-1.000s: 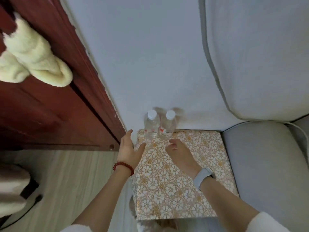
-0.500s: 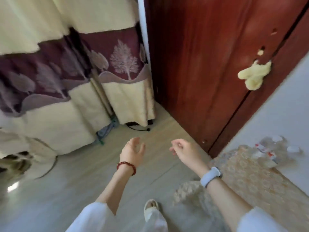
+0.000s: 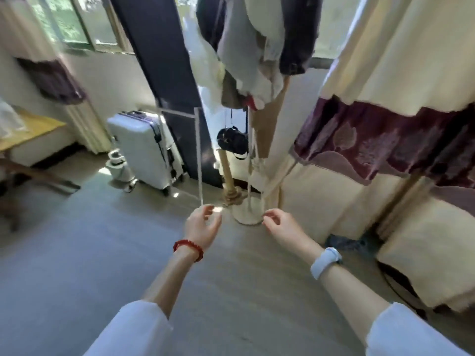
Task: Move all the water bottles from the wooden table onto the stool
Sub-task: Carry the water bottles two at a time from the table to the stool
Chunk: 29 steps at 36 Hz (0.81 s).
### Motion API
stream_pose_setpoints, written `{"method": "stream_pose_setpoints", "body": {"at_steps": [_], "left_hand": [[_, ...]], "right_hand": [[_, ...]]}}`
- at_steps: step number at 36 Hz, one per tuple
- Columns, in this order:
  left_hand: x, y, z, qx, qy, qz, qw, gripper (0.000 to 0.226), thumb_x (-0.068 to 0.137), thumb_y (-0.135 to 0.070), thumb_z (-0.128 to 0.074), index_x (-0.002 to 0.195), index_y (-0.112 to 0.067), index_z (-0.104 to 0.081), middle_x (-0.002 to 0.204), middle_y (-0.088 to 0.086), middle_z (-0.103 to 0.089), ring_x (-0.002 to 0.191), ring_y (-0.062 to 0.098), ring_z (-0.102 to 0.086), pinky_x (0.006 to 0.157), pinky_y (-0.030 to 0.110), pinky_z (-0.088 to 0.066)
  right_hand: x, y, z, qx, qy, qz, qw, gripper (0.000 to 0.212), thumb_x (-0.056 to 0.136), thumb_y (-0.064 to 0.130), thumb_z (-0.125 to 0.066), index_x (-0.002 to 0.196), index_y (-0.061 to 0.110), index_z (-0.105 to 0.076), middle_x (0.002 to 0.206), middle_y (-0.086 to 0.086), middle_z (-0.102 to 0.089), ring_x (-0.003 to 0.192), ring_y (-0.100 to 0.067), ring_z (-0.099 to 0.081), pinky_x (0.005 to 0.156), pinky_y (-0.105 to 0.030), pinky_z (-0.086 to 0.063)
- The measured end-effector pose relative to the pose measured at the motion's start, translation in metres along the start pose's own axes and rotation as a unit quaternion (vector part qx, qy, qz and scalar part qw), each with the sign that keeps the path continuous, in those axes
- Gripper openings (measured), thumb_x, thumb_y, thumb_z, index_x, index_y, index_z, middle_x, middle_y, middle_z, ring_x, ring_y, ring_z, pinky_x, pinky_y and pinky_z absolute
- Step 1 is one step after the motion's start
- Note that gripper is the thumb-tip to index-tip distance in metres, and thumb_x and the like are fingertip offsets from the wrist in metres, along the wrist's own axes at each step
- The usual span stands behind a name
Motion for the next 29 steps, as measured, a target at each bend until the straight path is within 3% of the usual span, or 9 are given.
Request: {"method": "stream_pose_setpoints", "body": {"at_steps": [3,7,10,14,20,24,29], "left_hand": [[0.033,0.060,0.082,0.010,-0.058,0.047,0.997,0.031,0.086,-0.025,-0.058,0.113,-0.009,-0.057,0.112,0.010,-0.063,0.099,0.018,-0.058,0.084,0.024,-0.043],[0.075,0.132,0.180,0.028,-0.125,0.108,0.986,0.032,0.087,-0.027,-0.056,0.115,-0.012,-0.056,0.115,0.008,-0.062,0.105,0.021,-0.058,0.090,0.031,-0.044],[0.105,0.178,0.231,0.035,-0.165,0.135,0.976,0.032,0.088,-0.027,-0.056,0.116,-0.012,-0.056,0.116,0.008,-0.062,0.107,0.021,-0.057,0.092,0.031,-0.043],[0.151,0.239,0.277,0.039,-0.186,0.162,0.968,0.033,0.088,-0.026,-0.055,0.117,-0.011,-0.055,0.117,0.008,-0.061,0.107,0.020,-0.057,0.090,0.027,-0.041],[0.262,0.317,0.372,0.038,-0.234,0.192,0.952,0.030,0.088,-0.026,-0.055,0.114,-0.014,-0.056,0.116,0.006,-0.060,0.105,0.019,-0.056,0.088,0.026,-0.041],[0.338,0.345,0.458,0.046,-0.271,0.195,0.942,0.028,0.088,-0.026,-0.053,0.113,-0.015,-0.056,0.113,0.003,-0.058,0.103,0.017,-0.055,0.089,0.026,-0.041],[0.384,0.393,0.552,0.047,-0.333,0.200,0.920,0.024,0.086,-0.022,-0.056,0.108,-0.015,-0.059,0.104,0.001,-0.060,0.094,0.012,-0.053,0.084,0.021,-0.038]], "right_hand": [[0.057,0.069,-0.069,-0.041,0.061,0.050,0.996,0.029,0.093,0.023,-0.047,0.118,0.009,-0.055,0.116,-0.011,-0.063,0.106,-0.024,-0.059,0.093,-0.034,-0.045],[0.122,0.149,-0.156,-0.086,0.118,0.102,0.984,0.031,0.093,0.029,-0.045,0.119,0.015,-0.054,0.116,-0.007,-0.063,0.104,-0.021,-0.060,0.091,-0.034,-0.048],[0.171,0.194,-0.212,-0.118,0.148,0.134,0.973,0.030,0.093,0.030,-0.044,0.119,0.016,-0.054,0.117,-0.004,-0.061,0.103,-0.016,-0.057,0.086,-0.026,-0.043],[0.242,0.244,-0.283,-0.149,0.176,0.166,0.959,0.029,0.093,0.028,-0.045,0.116,0.016,-0.057,0.116,-0.006,-0.062,0.105,-0.019,-0.057,0.085,-0.025,-0.042],[0.369,0.338,-0.383,-0.143,0.220,0.205,0.943,0.029,0.093,0.023,-0.045,0.117,0.011,-0.057,0.119,-0.009,-0.063,0.109,-0.023,-0.057,0.086,-0.025,-0.040],[0.443,0.419,-0.449,-0.131,0.235,0.226,0.936,0.027,0.093,0.025,-0.044,0.114,0.015,-0.059,0.116,-0.006,-0.064,0.106,-0.023,-0.058,0.077,-0.022,-0.037],[0.502,0.512,-0.554,-0.105,0.295,0.252,0.916,0.029,0.092,0.027,-0.043,0.112,0.013,-0.058,0.110,-0.008,-0.067,0.096,-0.023,-0.064,0.078,-0.027,-0.046]]}}
Point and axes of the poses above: each hand's wrist, its own x-axis towards the middle knuckle, its own z-axis out of the back of the hand, y = z × x, the point moved 4 cm from there along x, towards the middle knuckle
